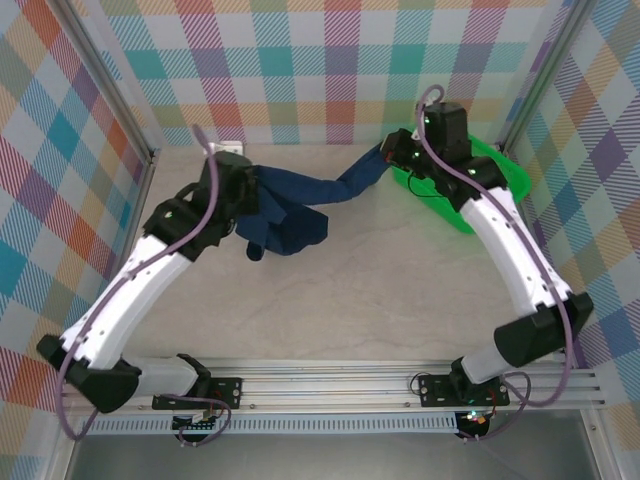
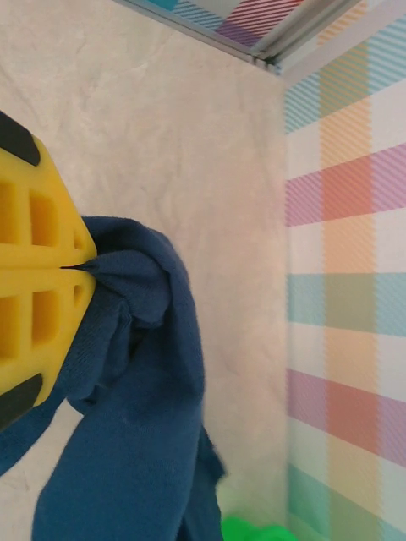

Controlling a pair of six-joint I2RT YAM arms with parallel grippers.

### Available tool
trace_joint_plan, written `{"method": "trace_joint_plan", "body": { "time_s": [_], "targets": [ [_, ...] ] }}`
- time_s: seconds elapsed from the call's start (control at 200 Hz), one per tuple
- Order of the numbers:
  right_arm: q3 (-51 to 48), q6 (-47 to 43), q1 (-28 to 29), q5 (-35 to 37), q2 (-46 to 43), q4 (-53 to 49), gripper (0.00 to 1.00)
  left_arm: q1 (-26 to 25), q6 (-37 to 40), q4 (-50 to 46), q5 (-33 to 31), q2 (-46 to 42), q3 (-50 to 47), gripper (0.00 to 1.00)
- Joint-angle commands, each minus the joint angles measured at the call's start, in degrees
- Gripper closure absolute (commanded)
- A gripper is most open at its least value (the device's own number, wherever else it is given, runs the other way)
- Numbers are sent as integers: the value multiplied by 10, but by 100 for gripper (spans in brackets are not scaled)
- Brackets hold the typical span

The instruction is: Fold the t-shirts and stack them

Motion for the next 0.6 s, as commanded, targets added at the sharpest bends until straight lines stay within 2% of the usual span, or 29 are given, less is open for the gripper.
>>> {"method": "trace_joint_plan", "body": {
  "time_s": [0.0, 0.115, 0.21, 0.31, 0.41, 0.495, 0.595],
  "targets": [
    [-22, -45, 10, 14, -83, 26, 100, 4, 21, 43, 7, -76, 20, 100],
    [-43, -56, 11, 22, -162, 47, 100, 4, 10, 64, 29, -135, 25, 100],
    [-34, -59, 11, 28, -192, 45, 100, 4, 1, 67, 39, -154, 52, 100],
    [-13, -57, 11, 32, -190, 41, 100, 4, -6, 61, 24, -133, 94, 100],
    [18, -51, 10, 39, -147, 32, 100, 12, -3, 31, 5, -56, 162, 100],
    [46, -38, 7, 42, -84, 22, 100, 59, -21, 4, 13, 29, 213, 100],
    [88, -12, -4, 34, 19, 1, 100, 170, -92, -56, 94, 156, 285, 100]
  ]
}}
